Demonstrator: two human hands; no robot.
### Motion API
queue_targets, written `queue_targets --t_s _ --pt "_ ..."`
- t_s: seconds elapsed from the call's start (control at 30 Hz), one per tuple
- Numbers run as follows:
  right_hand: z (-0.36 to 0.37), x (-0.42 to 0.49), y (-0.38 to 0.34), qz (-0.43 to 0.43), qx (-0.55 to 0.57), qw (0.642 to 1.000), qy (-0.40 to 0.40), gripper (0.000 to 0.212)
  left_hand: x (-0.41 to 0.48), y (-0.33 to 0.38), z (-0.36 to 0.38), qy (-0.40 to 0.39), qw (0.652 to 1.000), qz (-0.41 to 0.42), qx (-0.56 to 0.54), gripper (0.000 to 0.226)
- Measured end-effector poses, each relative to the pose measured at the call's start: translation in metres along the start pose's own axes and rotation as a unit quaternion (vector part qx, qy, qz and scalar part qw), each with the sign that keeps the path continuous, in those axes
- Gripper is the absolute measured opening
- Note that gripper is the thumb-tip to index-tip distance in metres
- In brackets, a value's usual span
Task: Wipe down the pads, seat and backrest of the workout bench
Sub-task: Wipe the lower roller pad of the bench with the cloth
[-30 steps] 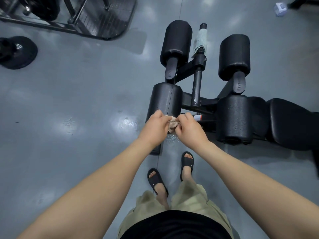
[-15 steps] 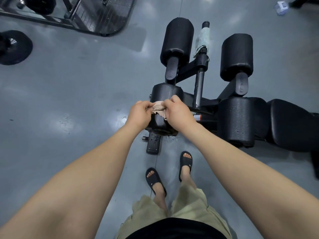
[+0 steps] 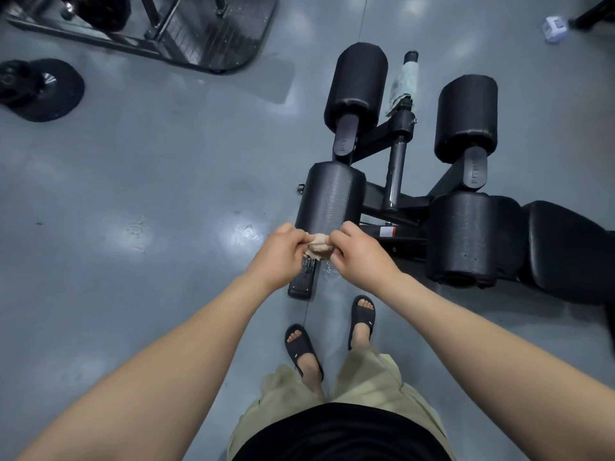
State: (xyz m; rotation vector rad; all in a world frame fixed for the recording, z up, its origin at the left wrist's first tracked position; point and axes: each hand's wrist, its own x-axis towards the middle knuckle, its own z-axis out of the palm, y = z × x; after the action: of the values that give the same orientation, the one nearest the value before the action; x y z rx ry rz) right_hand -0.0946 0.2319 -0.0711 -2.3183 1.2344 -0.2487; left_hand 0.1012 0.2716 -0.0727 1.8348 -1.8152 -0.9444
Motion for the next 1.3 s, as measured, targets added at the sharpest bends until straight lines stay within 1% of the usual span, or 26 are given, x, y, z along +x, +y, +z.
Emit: queue_targets --t_s 0.03,0.17,0.23,0.33,0.4,0.5,0.6,0.67,0.7,0.77,0.83,0.97,1.1,1.2,1.23,1.3 --pt "-0.004 0.005 -0.001 -0.007 -0.006 1.000 -0.001 0.005 0.002 0.000 -0.005 0.006 1.000 -0.009 -0.009 0.023" --pt "-0.015 0.049 -0.008 -0.015 -0.015 1.000 0.018 0.015 0.028 -0.004 -0.027 0.084 0.990 -0.094 -0.060 0.024" --pt "-0.015 0.067 -0.011 -0.003 -0.023 1.000 0.004 0.018 0.037 -0.009 -0.026 0.083 0.988 -0.121 -0.050 0.026" --pt "-0.010 0.067 -0.008 0.022 -0.039 0.999 -0.028 0.018 0.036 -0.008 -0.007 0.052 0.987 -0.149 -0.040 0.025" --pt "-0.006 0.053 -0.001 0.029 -0.031 0.999 -0.013 0.015 0.029 -0.001 0.006 0.058 0.988 -0.138 -0.045 0.024" --pt "-0.003 0.028 0.013 0.061 -0.015 0.998 0.012 0.012 0.024 0.016 0.015 0.072 0.993 -0.082 -0.047 0.026" --pt "-0.002 0.009 0.021 0.108 -0.009 0.994 0.006 0.012 0.024 0.030 0.021 0.025 0.999 -0.021 -0.022 0.026" --pt "-0.007 0.008 0.023 0.114 -0.013 0.993 0.013 0.013 0.027 0.035 0.019 0.004 1.000 -0.001 -0.010 0.026" --pt "-0.011 0.012 0.022 0.111 -0.011 0.993 0.026 0.014 0.031 0.034 0.016 0.011 1.000 0.000 -0.012 0.025" --pt "-0.017 0.026 0.020 0.101 0.001 0.994 0.051 0.017 0.041 0.030 0.006 0.052 0.998 -0.017 -0.016 0.025" --pt "-0.018 0.040 0.014 0.091 0.012 0.994 0.052 0.021 0.050 0.023 -0.001 0.072 0.996 -0.044 -0.004 0.026" --pt "-0.006 0.037 0.006 0.085 0.024 0.996 0.017 0.020 0.042 0.015 0.005 0.022 0.996 -0.085 0.027 0.030" --pt "-0.007 0.010 0.005 0.067 0.020 0.997 -0.009 0.011 0.017 0.022 0.007 -0.002 0.998 -0.054 0.043 0.030" --pt "-0.019 -0.002 0.011 0.046 0.006 0.998 -0.029 0.011 0.018 0.031 0.001 -0.036 0.997 -0.017 0.070 0.026" --pt "-0.027 -0.003 0.013 0.040 0.001 0.999 -0.025 0.011 0.024 0.035 -0.001 -0.035 0.997 -0.007 0.071 0.025" --pt "-0.048 -0.002 0.019 0.036 -0.004 0.999 0.010 0.012 0.040 0.047 -0.005 -0.013 0.998 0.018 0.056 0.025"
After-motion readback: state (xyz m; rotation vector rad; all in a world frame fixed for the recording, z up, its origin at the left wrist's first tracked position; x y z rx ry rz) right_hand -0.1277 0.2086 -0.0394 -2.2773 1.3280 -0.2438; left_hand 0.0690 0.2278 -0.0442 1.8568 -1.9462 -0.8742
